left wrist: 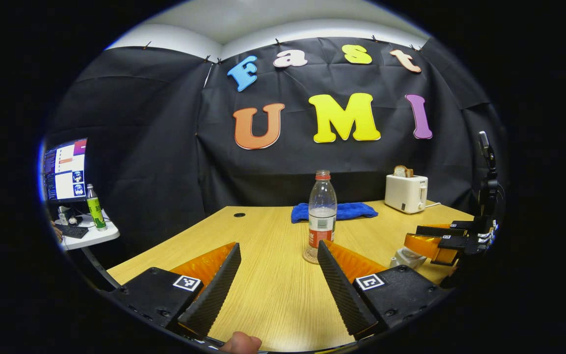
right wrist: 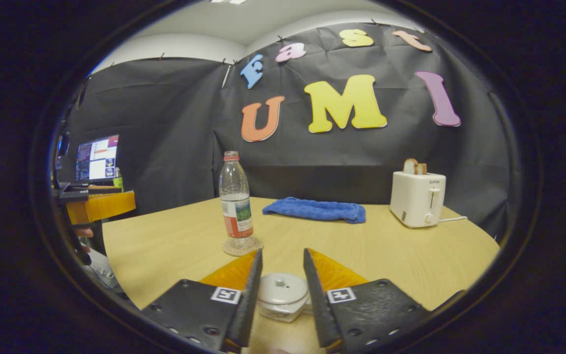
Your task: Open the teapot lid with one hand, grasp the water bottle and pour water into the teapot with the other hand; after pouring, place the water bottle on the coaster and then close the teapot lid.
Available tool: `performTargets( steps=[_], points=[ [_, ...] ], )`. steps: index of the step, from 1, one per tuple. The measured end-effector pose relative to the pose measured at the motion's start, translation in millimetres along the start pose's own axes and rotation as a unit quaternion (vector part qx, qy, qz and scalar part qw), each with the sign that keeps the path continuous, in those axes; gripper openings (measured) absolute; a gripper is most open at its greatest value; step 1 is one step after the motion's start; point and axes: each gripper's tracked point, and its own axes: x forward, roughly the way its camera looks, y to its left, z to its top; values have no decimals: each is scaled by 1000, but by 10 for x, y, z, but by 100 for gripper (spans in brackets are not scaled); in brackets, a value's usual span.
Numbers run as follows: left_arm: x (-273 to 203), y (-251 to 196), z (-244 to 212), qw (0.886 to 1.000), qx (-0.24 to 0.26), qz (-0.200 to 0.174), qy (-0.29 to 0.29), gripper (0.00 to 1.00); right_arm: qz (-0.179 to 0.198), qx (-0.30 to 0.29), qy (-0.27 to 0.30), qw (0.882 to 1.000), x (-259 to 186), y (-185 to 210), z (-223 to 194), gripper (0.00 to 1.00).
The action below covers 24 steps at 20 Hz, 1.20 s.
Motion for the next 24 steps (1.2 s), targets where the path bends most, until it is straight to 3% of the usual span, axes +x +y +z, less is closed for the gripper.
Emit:
performTargets(
  steps=[2,4,13,15,24],
  points=[
    [-16,-127,83,1000,-12,-9,-11,98,-29,8,-24,999,-111,-160,195,81],
    [-27,-306,197,999,-27,-24,-25,98,-68,4,-41,997,-284,-354,376,97],
    [-186,-883,552,995,0,-51,-87,98,-182,-27,-110,977,-1301,-870,990,97],
    [-40,-942,690,994,9,-53,-97,98,-189,-30,-113,975,-1421,-860,1019,97],
    [-210,-952,890,991,13,-53,-119,96,-199,-30,-117,972,-1604,-768,1123,98]
  ],
)
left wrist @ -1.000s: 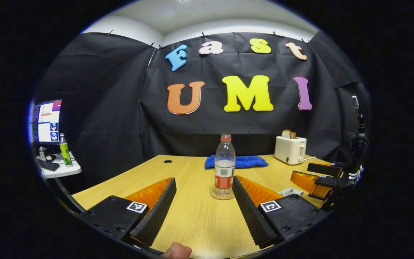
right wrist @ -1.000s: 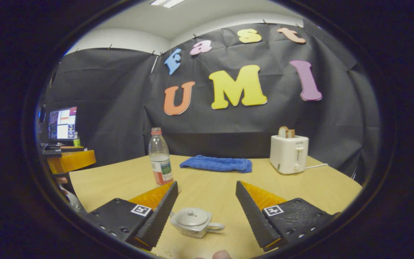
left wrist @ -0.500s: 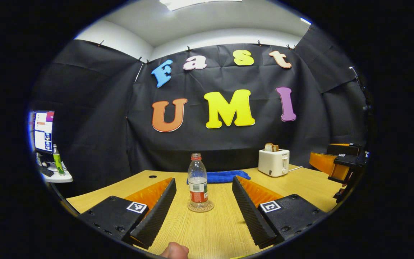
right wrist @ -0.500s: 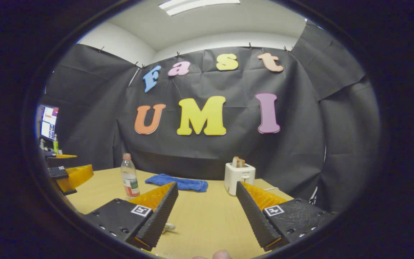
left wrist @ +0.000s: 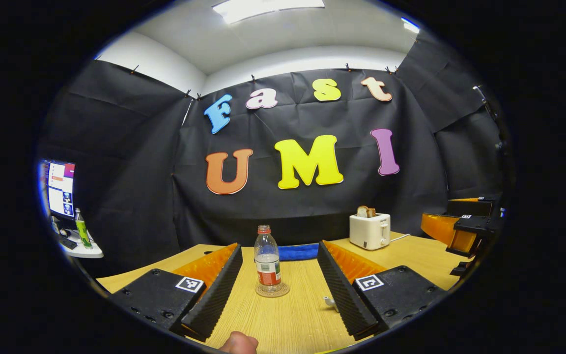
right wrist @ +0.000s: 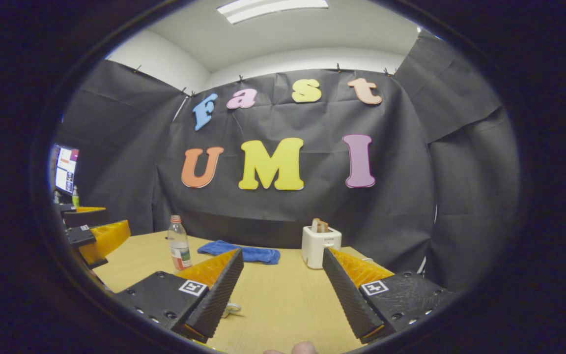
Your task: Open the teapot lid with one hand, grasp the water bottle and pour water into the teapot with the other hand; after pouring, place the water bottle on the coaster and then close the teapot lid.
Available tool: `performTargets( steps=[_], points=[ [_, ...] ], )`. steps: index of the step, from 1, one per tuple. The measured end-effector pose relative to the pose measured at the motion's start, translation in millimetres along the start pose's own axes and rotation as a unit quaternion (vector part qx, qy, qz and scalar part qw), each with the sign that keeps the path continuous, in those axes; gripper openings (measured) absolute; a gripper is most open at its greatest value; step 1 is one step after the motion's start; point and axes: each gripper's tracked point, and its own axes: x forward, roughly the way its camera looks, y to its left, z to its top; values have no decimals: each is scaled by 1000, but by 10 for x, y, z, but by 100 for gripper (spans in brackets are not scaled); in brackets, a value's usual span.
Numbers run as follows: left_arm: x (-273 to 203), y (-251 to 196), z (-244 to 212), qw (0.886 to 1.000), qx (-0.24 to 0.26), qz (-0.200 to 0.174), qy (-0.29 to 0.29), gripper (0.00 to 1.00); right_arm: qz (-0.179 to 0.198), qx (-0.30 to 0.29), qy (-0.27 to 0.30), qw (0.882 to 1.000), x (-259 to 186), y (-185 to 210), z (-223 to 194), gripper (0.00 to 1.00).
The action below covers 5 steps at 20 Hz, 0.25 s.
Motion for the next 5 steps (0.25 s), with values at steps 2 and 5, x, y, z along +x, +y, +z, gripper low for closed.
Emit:
performTargets(
  steps=[2,5],
  points=[
    [-6,-5,-21,1000,-5,-2,3,96,0,2,-1,1000,-8,32,17,98],
    [-6,-18,-17,1000,-9,-5,5,96,4,3,3,1000,-9,84,10,97]
  ],
)
